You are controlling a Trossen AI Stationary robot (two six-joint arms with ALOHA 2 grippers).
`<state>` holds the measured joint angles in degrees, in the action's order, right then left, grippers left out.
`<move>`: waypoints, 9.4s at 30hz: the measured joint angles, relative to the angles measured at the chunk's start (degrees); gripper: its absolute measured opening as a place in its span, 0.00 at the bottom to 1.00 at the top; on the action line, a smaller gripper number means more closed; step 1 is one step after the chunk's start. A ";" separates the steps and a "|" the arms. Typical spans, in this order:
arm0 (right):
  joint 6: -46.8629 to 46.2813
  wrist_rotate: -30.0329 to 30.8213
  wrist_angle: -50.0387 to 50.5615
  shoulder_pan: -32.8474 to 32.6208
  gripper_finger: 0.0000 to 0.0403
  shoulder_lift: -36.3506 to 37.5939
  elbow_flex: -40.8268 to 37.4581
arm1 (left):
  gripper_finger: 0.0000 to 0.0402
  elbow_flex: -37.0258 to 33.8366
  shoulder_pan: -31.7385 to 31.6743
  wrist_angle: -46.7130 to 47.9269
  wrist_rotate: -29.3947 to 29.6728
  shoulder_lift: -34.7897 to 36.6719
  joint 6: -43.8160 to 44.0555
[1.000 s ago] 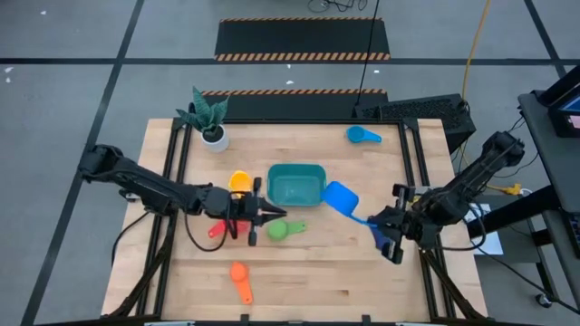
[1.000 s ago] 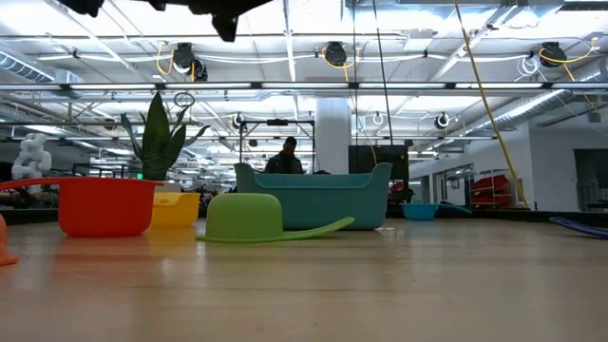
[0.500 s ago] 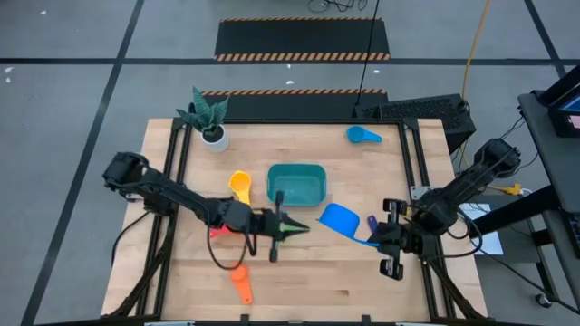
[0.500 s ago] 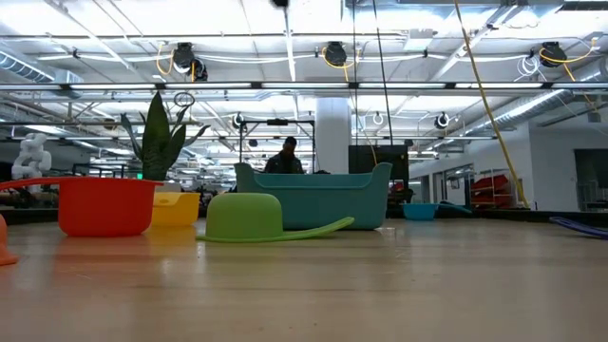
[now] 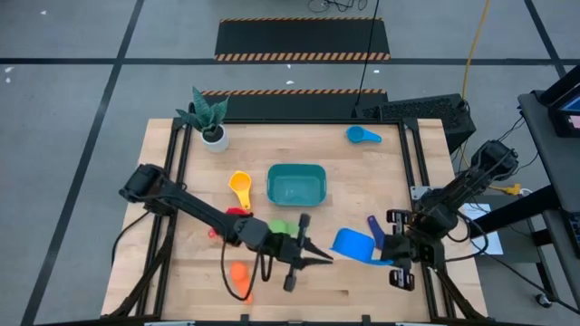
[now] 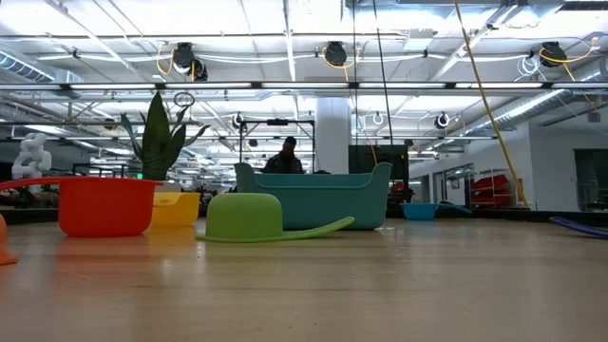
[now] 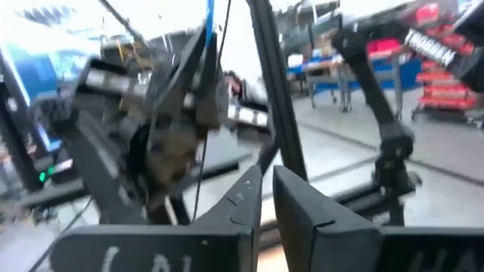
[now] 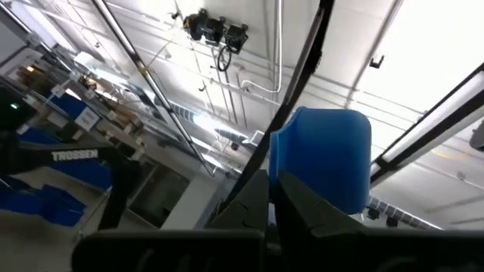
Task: Nest measuring cups in basket
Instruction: Stack the blue measuring cup onto the red measuring cup
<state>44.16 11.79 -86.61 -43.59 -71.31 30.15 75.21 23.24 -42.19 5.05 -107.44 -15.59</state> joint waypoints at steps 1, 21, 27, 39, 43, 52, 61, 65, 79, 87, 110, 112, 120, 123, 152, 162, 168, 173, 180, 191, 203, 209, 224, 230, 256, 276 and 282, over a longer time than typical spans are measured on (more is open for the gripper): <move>0.04 0.02 0.00 0.06 0.00 -0.15 0.00 | 0.13 0.71 0.00 -1.08 -0.21 -0.68 -0.29; 2.45 -0.52 -1.02 7.71 0.00 -8.98 4.93 | 0.50 2.81 -0.13 -18.77 -0.30 -5.24 4.04; 2.71 -7.40 -1.46 10.86 0.00 -8.69 4.96 | 0.50 2.81 -1.57 -22.41 -0.06 -5.22 3.98; 4.27 -9.39 -0.26 18.17 0.00 -8.22 4.98 | 0.50 2.79 -7.74 -25.56 -9.30 -5.22 5.90; 4.36 -10.83 -0.63 19.56 0.00 -7.07 4.72 | 0.45 2.37 -9.81 -27.30 -13.41 -5.22 5.87; -0.74 -8.99 3.97 23.02 0.00 -3.97 4.72 | 0.21 1.87 -14.76 -29.09 -21.12 -5.20 9.39; -4.92 -8.66 7.33 26.34 0.00 -1.90 4.70 | 0.13 1.76 -18.85 -31.76 -26.78 -5.20 15.80; -4.92 -8.61 7.37 26.77 0.00 -1.90 4.71 | 0.13 1.76 -19.58 -32.25 -27.84 -5.20 15.96; -7.68 -5.52 8.46 26.77 0.00 -1.68 4.68 | 0.03 1.74 -20.21 -34.43 -30.13 -5.20 13.65; -7.25 11.07 11.26 23.40 0.08 0.82 4.66 | 0.01 1.74 -22.75 -33.88 -32.28 -4.54 19.61; -2.99 72.95 43.92 0.24 0.41 11.34 14.06 | 0.01 2.12 -15.44 7.94 -19.82 2.50 11.71; -2.81 74.86 43.97 -1.92 0.42 10.54 14.96 | 0.01 2.13 -12.72 17.35 -10.01 5.04 5.89; -1.27 78.01 39.69 -3.61 0.45 5.95 16.31 | 0.02 2.13 -6.12 41.66 15.50 10.31 0.88; 1.80 77.32 34.43 -2.29 0.48 3.68 16.31 | 0.01 2.29 -5.95 48.44 16.57 10.50 3.29; -34.08 35.39 63.72 20.61 0.59 -14.98 22.88 | 0.02 2.20 -8.33 83.96 16.75 10.36 27.93; -27.93 37.66 60.20 21.77 0.56 -16.92 22.91 | 0.02 2.20 -8.52 83.60 15.98 10.32 27.04; -27.23 37.71 60.51 23.03 0.42 -16.92 22.91 | 0.04 2.20 -8.55 81.28 16.00 10.32 26.27; -25.09 37.96 59.71 23.86 0.24 -16.92 22.91 | 0.02 2.20 -8.55 81.34 16.03 10.32 26.32; -23.79 40.06 59.45 24.20 0.02 -16.90 22.91 | 0.13 2.20 -9.03 78.94 16.59 10.32 28.20; -16.14 51.58 60.32 21.57 0.01 -14.13 22.84 | 0.34 2.20 -7.05 78.31 21.14 11.47 26.74; -24.27 45.94 59.05 17.79 0.00 1.24 15.25 | 0.37 2.13 -5.71 89.89 30.60 15.19 34.51; -27.82 38.81 47.53 19.85 0.00 4.87 7.70 | 0.37 2.16 -5.55 89.64 31.25 15.35 33.81; -24.37 34.47 27.52 21.77 0.00 5.48 1.62 | 0.37 2.16 -3.89 69.40 37.06 15.35 17.71; -24.12 34.44 26.36 21.44 0.00 7.48 0.13 | 0.37 2.16 -1.86 59.34 37.45 15.35 9.99; -33.27 28.54 4.79 24.12 0.00 9.49 -10.40 | 0.37 -9.52 -2.19 3.58 27.89 10.58 -9.74; -37.51 28.37 6.29 25.68 0.00 8.15 -10.38 | 0.32 -9.41 -4.43 -3.12 24.00 6.43 -12.08; -37.53 28.37 6.29 25.68 0.00 7.59 -10.34 | 0.22 -9.41 -5.08 -3.72 23.90 6.26 -11.75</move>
<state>6.63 40.16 -80.31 -17.91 -63.72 19.81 65.80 18.17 -45.91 28.95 -101.19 -27.35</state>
